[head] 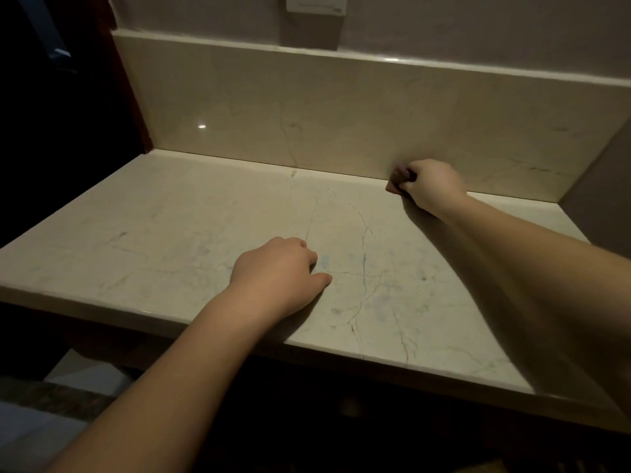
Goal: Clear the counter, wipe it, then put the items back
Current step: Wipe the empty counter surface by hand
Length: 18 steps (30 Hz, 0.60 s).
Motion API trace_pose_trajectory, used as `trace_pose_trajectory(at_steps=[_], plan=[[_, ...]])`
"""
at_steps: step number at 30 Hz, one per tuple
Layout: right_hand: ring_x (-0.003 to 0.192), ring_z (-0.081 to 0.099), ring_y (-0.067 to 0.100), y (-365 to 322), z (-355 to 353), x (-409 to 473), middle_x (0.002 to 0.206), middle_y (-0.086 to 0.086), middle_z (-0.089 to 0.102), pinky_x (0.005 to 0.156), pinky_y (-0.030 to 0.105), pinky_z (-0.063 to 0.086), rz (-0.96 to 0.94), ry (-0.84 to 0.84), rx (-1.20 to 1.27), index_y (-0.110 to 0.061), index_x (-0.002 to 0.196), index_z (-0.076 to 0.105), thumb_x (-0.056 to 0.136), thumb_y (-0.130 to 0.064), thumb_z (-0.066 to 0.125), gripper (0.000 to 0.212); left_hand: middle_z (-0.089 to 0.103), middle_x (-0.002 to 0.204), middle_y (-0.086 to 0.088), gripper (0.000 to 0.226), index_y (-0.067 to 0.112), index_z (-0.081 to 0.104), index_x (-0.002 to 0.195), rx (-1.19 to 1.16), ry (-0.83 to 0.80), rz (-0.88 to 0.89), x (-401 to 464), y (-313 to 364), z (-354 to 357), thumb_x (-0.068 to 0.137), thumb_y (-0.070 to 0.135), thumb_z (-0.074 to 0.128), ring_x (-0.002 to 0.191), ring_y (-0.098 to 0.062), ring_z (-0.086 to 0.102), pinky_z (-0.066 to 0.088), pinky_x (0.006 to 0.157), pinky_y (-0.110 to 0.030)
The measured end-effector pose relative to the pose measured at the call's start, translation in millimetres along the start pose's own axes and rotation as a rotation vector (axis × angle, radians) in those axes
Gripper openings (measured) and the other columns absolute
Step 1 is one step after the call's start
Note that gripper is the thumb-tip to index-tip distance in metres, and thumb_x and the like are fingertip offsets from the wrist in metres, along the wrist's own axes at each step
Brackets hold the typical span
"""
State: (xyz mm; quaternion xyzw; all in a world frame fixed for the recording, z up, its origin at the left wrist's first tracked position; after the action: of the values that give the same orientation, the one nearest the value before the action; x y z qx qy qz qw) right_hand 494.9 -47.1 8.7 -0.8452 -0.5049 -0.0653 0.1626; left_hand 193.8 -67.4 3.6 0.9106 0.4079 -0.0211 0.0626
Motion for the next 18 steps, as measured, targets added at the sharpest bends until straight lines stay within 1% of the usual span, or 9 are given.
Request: trace_pose_trajectory(at_steps=[2,4,6,8,10,11,14,16,18], plan=[[0.084,0.058,0.031,-1.7,4.9,1.1,0.079,0.002,0.060,0.064,0.034,0.041,0.026,-0.020,0.046,-0.016,0.066,0.050,0.083,-0.014,0.058,0.019,0.051,0.104,0.011,0.037,0.027,0.062,0.098,0.008,-0.005,0.003,0.3,0.0,-0.3,0.095,0.056,0.040,0.101,-0.014,0.048,0.042,0.069,-0.031],[0.083,0.060,0.026,-7.4,8.0,3.1,0.079,-0.002,0.062,0.063,0.031,0.042,0.044,-0.015,0.071,-0.016,0.064,0.053,0.083,-0.011,0.056,0.020,0.051,0.106,0.010,0.038,0.027,0.063,0.100,0.015,-0.008,0.002,0.6,0.7,-0.5,0.095,0.056,0.039,0.102,-0.014,0.048,0.042,0.069,-0.031],[0.081,0.057,0.022,-19.5,8.8,4.5,0.081,-0.004,0.061,0.063,0.028,0.037,0.041,-0.035,0.060,-0.015,0.073,0.060,0.086,-0.008,0.052,0.016,0.049,0.101,0.010,0.038,0.027,0.062,0.098,0.020,0.001,-0.002,0.0,1.4,-0.5,0.095,0.056,0.039,0.100,-0.013,0.047,0.043,0.069,-0.031],[0.081,0.053,0.017,-32.1,9.7,6.4,0.083,-0.005,0.057,0.062,0.023,0.034,0.002,-0.069,0.074,-0.014,0.080,0.060,0.089,-0.006,0.050,0.016,0.047,0.097,0.010,0.038,0.027,0.063,0.098,0.021,0.009,-0.004,-0.8,1.5,-0.4,0.095,0.057,0.039,0.100,-0.014,0.048,0.043,0.069,-0.031],[0.081,0.049,0.013,-40.7,11.4,7.1,0.089,-0.003,0.058,0.054,0.014,0.034,-0.053,-0.098,0.091,-0.011,0.084,0.060,0.091,-0.002,0.047,0.017,0.050,0.101,0.011,0.039,0.027,0.063,0.102,0.024,0.009,-0.004,-0.8,1.4,-0.1,0.095,0.057,0.039,0.102,-0.013,0.048,0.043,0.069,-0.031],[0.082,0.050,0.014,-43.8,11.8,6.6,0.092,-0.002,0.060,0.054,0.014,0.034,-0.089,-0.087,0.074,-0.008,0.087,0.062,0.091,-0.002,0.047,0.017,0.052,0.106,0.011,0.040,0.028,0.064,0.105,0.027,0.007,-0.005,-0.6,1.3,0.1,0.095,0.057,0.038,0.104,-0.013,0.048,0.044,0.069,-0.031],[0.083,0.052,0.019,-44.7,11.3,-2.1,0.089,-0.005,0.059,0.063,0.025,0.029,-0.230,-0.104,0.019,-0.010,0.093,0.064,0.093,-0.010,0.049,0.015,0.053,0.125,0.012,0.042,0.030,0.063,0.114,0.037,-0.008,-0.010,-0.7,1.8,0.4,0.096,0.058,0.037,0.116,-0.013,0.047,0.043,0.072,-0.031],[0.086,0.054,0.024,-39.0,12.7,-6.5,0.092,0.001,0.062,0.065,0.031,0.034,-0.324,-0.123,-0.033,-0.012,0.094,0.063,0.095,-0.020,0.051,0.014,0.052,0.129,0.013,0.042,0.031,0.063,0.115,0.038,-0.012,-0.017,-1.0,2.2,0.2,0.096,0.058,0.037,0.118,-0.012,0.045,0.041,0.071,-0.031],[0.089,0.056,0.027,-33.5,10.8,-5.7,0.094,0.004,0.063,0.069,0.035,0.042,-0.348,-0.141,-0.076,-0.015,0.092,0.062,0.095,-0.025,0.051,0.016,0.052,0.128,0.013,0.042,0.031,0.062,0.115,0.035,-0.013,-0.024,-1.3,1.8,0.0,0.096,0.058,0.037,0.118,-0.011,0.045,0.040,0.072,-0.031]])
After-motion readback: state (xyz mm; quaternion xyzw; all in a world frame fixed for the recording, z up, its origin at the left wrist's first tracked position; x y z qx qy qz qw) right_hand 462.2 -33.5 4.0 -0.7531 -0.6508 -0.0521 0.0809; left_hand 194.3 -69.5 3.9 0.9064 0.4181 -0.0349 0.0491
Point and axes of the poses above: each hand's wrist, its own x-axis towards the middle knuckle, its own z-axis out of the palm, y = z × x, the point moved 2 cm from there along x, towards the middle knuckle
